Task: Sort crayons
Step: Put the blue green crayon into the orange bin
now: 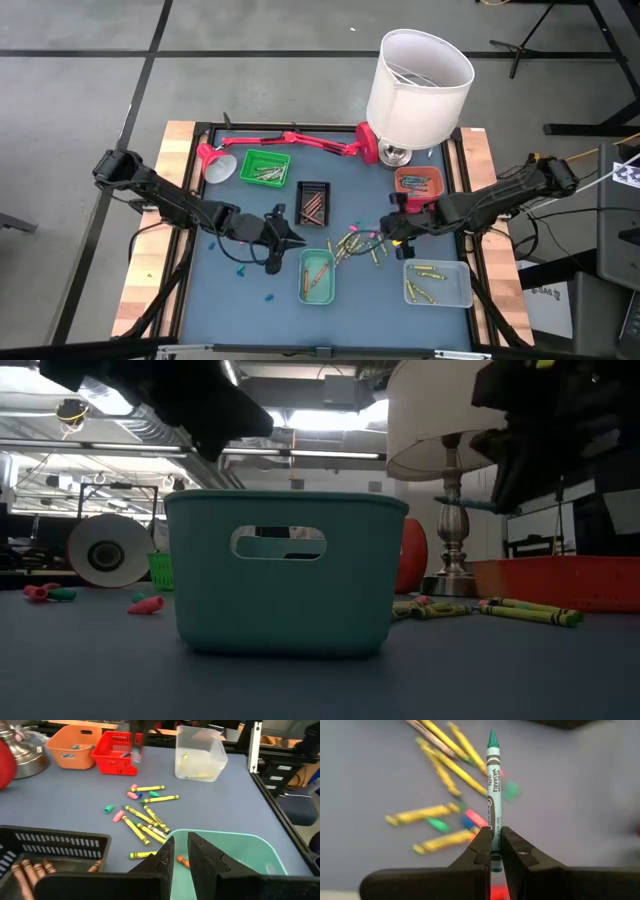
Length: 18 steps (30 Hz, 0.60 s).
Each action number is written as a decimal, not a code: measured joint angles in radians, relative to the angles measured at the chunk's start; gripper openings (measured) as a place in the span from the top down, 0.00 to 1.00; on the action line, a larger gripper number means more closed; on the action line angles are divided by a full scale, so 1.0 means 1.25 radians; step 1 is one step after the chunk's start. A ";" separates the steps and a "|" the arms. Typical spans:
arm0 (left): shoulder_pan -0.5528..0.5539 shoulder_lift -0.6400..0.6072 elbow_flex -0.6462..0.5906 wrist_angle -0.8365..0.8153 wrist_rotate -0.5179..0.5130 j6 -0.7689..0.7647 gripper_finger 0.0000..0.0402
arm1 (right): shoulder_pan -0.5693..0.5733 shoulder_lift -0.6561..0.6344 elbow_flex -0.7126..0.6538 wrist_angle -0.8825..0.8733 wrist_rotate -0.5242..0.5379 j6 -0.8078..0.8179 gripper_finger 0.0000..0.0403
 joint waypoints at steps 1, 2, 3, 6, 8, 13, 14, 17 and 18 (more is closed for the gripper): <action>-0.005 0.000 0.000 0.001 -0.001 0.000 0.90 | 0.000 -0.010 0.000 -0.026 0.029 0.004 0.95; -0.010 0.000 0.000 0.002 -0.003 0.000 0.90 | -0.003 -0.020 0.000 -0.053 0.060 0.014 0.95; -0.014 0.000 0.000 0.003 -0.003 0.000 0.90 | -0.010 -0.027 0.000 -0.077 0.089 0.027 0.95; -0.025 0.000 0.000 0.003 -0.004 0.000 0.90 | -0.044 -0.035 0.000 -0.159 0.149 0.089 0.95; -0.032 0.000 0.000 0.003 -0.004 0.000 0.90 | -0.078 -0.034 0.000 -0.219 0.170 0.109 0.95; -0.040 0.000 0.000 0.003 -0.004 0.000 0.90 | -0.179 -0.031 0.000 -0.305 0.173 0.113 0.95; -0.040 0.000 0.000 0.003 -0.004 0.000 0.90 | -0.199 -0.031 0.000 -0.312 0.173 0.108 0.95; -0.040 0.000 0.000 0.003 -0.004 0.001 0.90 | -0.254 -0.031 0.000 -0.319 0.173 0.099 0.95; -0.040 0.000 0.000 0.003 -0.004 0.001 0.90 | -0.270 -0.031 0.000 -0.319 0.173 0.098 0.95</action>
